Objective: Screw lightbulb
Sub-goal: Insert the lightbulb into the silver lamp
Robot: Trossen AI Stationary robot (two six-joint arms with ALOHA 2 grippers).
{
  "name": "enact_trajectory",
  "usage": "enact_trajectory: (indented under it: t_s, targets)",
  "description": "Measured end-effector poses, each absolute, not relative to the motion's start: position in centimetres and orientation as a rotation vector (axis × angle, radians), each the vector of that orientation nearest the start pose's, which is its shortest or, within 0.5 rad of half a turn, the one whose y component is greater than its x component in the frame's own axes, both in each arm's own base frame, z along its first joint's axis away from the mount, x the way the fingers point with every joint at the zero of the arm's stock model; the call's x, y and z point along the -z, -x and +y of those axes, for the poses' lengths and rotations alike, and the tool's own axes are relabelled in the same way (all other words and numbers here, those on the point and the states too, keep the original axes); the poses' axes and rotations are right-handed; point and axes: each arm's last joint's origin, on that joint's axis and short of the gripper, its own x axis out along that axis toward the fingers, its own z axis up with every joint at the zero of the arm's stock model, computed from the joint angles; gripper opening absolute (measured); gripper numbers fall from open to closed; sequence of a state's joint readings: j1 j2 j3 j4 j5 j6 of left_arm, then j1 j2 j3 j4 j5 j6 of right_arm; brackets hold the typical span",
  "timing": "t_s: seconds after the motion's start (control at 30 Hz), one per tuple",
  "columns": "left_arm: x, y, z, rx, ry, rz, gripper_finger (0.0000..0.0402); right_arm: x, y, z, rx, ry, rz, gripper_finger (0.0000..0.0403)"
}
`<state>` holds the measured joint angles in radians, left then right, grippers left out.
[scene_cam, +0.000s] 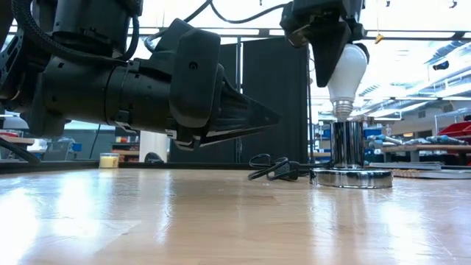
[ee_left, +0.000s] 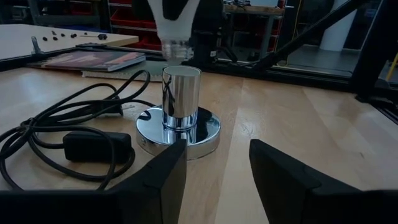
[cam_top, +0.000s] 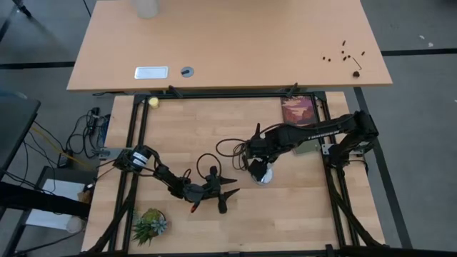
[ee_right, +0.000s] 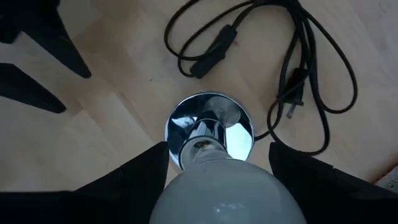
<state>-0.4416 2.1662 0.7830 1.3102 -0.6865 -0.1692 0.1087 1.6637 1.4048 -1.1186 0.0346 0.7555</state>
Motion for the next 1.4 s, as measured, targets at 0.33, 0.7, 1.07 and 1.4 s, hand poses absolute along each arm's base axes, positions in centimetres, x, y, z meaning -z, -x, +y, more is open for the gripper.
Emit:
enact_trajectory:
  t_s: [0.33,0.7,1.07,1.4]
  targets:
    - [-8.6,-33.6,-13.8,-0.25,0.13,0.04,0.0181,-25.7,-32.1,4.2,0.435,-0.474,1.319,0.0282]
    - [-8.6,-33.6,-13.9,-0.225,0.125,0.043,0.0181,-23.9,-32.9,4.5,0.377,-0.377,1.392,0.0296]
    - [-8.6,-33.6,-13.9,-0.218,0.123,0.045,0.0181,-23.6,-33.0,4.8,0.272,-0.403,1.439,0.0327]
    - [-8.6,-33.6,-13.9,-0.216,0.12,0.046,0.0181,-24.4,-32.6,4.6,0.298,-0.402,1.456,0.0352]
